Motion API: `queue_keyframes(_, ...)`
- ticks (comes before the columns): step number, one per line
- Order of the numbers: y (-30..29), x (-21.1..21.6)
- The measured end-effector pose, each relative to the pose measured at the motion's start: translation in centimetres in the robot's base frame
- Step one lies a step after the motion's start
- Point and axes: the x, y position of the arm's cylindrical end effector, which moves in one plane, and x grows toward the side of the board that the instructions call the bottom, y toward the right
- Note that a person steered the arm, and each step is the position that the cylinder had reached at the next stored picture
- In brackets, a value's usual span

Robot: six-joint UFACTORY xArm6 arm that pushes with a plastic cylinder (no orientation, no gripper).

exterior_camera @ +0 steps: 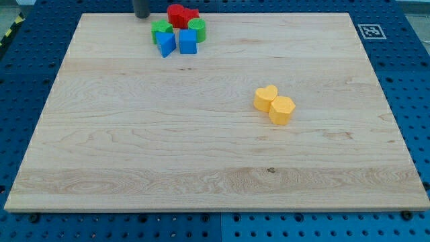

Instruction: Push the red circle towards the top right of the yellow heart

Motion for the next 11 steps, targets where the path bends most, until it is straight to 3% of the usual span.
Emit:
queue_keyframes(2, 9.3, 0.2)
queue_keyframes(4, 15.0, 0.2)
queue_keyframes(7, 19.0, 1.8)
queue_keyframes(9, 20.0, 5.0)
queue_keyframes(11, 25.2, 10.9)
